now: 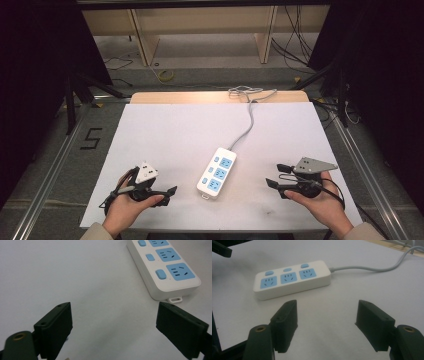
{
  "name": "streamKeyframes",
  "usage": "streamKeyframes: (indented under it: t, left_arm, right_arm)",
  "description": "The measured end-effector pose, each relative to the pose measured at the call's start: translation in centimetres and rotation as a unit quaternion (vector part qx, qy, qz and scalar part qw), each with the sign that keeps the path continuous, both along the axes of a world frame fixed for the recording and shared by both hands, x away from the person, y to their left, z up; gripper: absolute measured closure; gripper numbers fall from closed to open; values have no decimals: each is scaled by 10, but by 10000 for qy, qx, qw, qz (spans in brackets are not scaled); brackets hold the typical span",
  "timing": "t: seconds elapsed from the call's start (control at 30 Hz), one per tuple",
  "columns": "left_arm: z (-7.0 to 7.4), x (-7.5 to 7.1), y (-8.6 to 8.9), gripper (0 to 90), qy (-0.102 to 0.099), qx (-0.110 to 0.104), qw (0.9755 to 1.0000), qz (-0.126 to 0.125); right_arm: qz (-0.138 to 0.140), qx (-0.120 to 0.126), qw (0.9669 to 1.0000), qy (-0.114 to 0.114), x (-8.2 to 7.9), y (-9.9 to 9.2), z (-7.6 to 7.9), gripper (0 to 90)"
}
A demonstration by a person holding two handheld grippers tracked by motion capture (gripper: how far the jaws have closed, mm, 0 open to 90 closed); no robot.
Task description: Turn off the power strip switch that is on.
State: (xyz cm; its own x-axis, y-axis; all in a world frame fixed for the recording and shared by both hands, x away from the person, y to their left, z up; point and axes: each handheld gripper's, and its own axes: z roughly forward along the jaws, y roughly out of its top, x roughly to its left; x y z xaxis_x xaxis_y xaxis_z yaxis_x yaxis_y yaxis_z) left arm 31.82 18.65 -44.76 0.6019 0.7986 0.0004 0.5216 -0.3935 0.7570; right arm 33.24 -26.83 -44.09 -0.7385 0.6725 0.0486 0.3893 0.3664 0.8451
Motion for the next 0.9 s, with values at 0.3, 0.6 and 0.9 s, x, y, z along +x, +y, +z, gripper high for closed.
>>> streamKeyframes:
  t: [0.3,0.6,0.9]
  left_arm:
    - [5,0,-4,158,-53,-142,9999,-27]
    - [18,8,-16,452,-300,-259,9992,10]
    - [29,22,-32,851,-341,-156,9993,-24]
  right_arm:
    - [1,-25,10000,5,1,2,0,338]
    - [28,-36,10000,14,2,3,-1,340]
    - [28,-64,10000,19,2,3,-1,342]
